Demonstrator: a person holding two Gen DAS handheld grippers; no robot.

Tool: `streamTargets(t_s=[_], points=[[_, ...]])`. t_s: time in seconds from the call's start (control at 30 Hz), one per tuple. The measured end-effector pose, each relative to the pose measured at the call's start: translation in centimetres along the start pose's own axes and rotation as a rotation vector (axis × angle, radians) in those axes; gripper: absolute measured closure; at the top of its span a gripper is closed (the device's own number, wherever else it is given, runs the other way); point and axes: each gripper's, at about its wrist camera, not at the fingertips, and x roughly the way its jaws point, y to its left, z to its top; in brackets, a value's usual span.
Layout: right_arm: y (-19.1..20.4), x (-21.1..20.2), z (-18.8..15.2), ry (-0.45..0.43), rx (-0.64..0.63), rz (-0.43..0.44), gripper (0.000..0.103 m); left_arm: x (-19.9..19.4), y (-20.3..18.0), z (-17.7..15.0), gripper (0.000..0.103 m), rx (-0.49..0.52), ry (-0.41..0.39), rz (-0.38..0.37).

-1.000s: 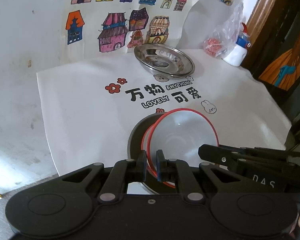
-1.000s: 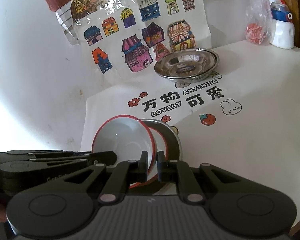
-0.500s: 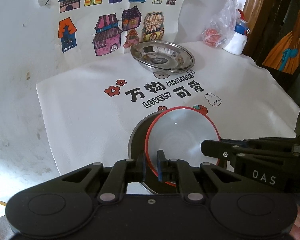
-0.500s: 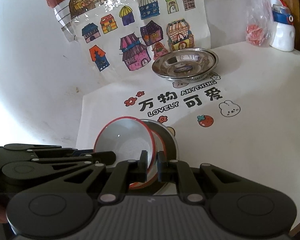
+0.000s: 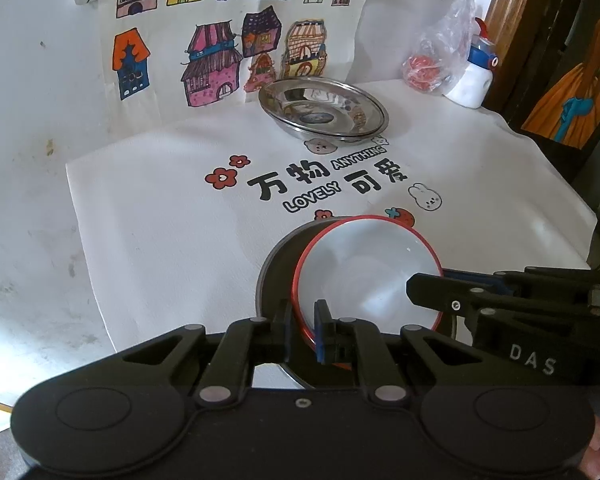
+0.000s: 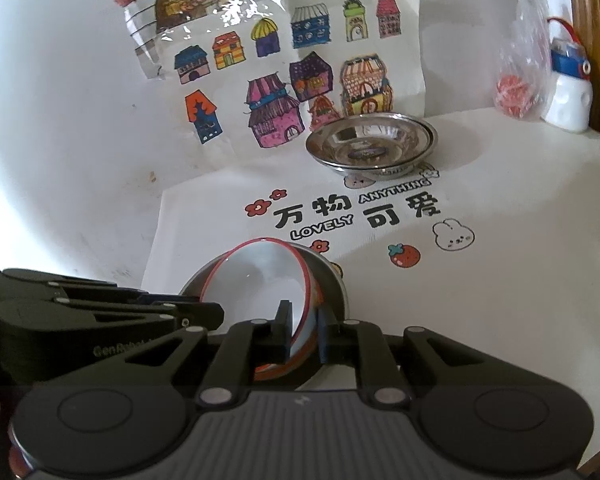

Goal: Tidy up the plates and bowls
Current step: 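Lower the white bowl onto the stacked bowls and open both tools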

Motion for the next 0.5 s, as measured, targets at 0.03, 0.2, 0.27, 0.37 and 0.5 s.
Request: streamTargets(t_s=[0.03, 0.2, 0.27, 0.37, 0.5], points=[[0.05, -0.01, -0.08, -0.005, -0.007, -0.001, 0.088, -0.02, 0.00, -0.01, 0.091, -0.002, 0.000, -0.002], [-0.21, -0.08, -0.17, -0.013, 0.004, 0.012, 0.088, -0.12, -0.01, -0.11, 0.090, 0.000, -0.003, -0.005], [-0.32, -0.12, -0.21, -0.015, 0.006, 0.017, 0.088, -0.28, -0.17, -0.19, 0.088, 0.004, -0.010, -0.004], [-0.40, -0.16, -0.34, -0.024, 0.008, 0.023, 0.087, -0.46, -0.28, -0.25, 0.086, 0.006, -0.018, -0.006], [-0.73, -0.49, -0.56, -0.036, 0.018, 0.046, 0.083, -0.67, -0.25, -0.29, 0.086, 0.001, -0.027, -0.007]])
